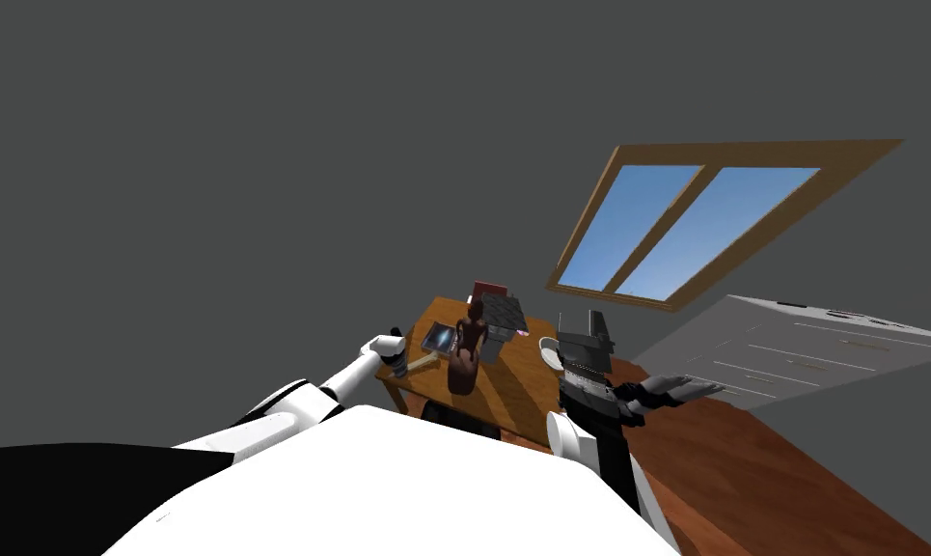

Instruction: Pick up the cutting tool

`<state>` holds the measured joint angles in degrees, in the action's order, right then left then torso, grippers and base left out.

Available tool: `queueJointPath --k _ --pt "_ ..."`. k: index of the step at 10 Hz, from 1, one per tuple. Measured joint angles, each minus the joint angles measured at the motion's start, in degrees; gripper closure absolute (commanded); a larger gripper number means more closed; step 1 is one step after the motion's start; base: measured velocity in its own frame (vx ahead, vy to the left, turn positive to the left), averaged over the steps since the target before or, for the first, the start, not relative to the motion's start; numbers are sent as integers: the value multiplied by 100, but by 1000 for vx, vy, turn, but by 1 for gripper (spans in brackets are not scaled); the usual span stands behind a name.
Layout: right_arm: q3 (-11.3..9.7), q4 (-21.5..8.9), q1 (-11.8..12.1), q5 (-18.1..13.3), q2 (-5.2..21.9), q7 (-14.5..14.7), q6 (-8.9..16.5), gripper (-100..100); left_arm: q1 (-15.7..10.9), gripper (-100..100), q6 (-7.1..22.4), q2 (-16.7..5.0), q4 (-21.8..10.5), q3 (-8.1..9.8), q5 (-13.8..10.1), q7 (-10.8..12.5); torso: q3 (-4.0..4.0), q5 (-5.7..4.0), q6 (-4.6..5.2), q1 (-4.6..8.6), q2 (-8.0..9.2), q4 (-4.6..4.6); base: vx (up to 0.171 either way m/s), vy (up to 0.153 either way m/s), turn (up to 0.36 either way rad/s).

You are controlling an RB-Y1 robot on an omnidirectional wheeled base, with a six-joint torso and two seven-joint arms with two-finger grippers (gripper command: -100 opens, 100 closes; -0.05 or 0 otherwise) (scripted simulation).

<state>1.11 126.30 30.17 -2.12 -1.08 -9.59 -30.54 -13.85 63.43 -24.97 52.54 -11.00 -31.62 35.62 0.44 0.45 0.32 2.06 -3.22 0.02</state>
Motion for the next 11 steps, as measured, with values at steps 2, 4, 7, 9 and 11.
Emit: queueJointPath --k 2,4,7,9,11 --pt "1 0 3 0 0 0 0 0 -174 100 -31 103 -193 -7 51 290 -6 -5 -22 5 -10 -6 -98 94 -184" --pt "1 0 2 0 0 0 0 0 -508 100 -56 296 -556 -24 191 602 0 -1 -16 -7 0 -1 -99 99 -113" --pt "1 0 1 0 0 0 0 0 -734 100 0 457 -684 -40 353 1048 3 2 -22 -17 7 -2 -122 116 -193" --pt "0 0 0 0 0 0 0 0 -999 100 -23 573 -1024 -34 425 1281 0 1 -14 -12 1 -1 -149 126 -293" --pt "1 0 3 0 -1 0 0 0 -1062 100 56 648 -936 -54 516 1613 -6 -6 -32 14 -10 -6 -117 63 -143"
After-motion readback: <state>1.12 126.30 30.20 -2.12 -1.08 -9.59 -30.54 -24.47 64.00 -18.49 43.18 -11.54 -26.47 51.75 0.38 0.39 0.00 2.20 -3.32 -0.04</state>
